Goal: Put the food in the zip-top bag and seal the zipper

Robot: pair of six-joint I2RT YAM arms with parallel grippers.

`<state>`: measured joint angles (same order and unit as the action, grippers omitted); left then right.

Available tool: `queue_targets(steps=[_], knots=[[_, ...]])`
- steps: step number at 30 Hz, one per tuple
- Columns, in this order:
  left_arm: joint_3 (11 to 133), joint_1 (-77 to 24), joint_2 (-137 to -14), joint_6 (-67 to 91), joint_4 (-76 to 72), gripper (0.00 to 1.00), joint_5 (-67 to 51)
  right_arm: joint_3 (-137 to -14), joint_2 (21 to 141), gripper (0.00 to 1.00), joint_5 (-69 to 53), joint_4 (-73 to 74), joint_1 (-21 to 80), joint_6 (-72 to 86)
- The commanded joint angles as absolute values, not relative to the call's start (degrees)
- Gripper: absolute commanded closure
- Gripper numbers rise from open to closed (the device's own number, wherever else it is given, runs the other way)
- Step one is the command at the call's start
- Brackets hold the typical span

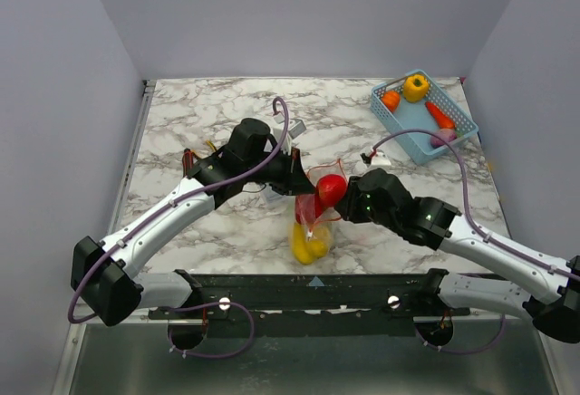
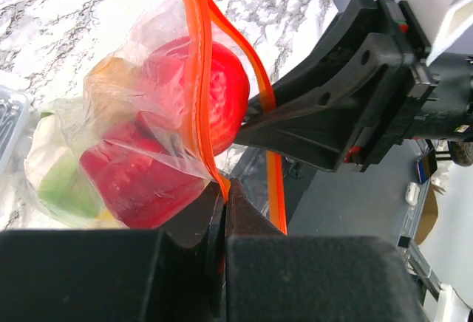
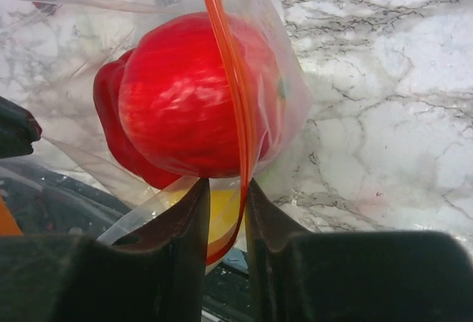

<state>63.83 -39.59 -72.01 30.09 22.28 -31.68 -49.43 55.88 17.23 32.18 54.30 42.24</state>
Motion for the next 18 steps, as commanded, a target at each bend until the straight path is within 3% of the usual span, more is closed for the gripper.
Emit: queue_targets(steps=[1,6,14,18], knots=[[63.9,-39.74,-71.94,30.5,19.51,1.0,-33.73,-52.17,58.53,0.77,19.52,29.31,54.35,40.86],[64.65,-39.78,-71.98,29.79,20.75,1.0,-33.16,-58.09,60.47,0.99,24.16,34.03,54.33,38.65],[71.43,-39.79,-71.83,33.98,28.15,1.0,-30.71,-67.68,63.19,1.0,23.8,36.08,54.33,33.18],[60.85,-39.77,-67.11,47.0,19.27,1.0,-30.71,-60.71,62.27,1.0,15.19,26.91,54.37,33.84]])
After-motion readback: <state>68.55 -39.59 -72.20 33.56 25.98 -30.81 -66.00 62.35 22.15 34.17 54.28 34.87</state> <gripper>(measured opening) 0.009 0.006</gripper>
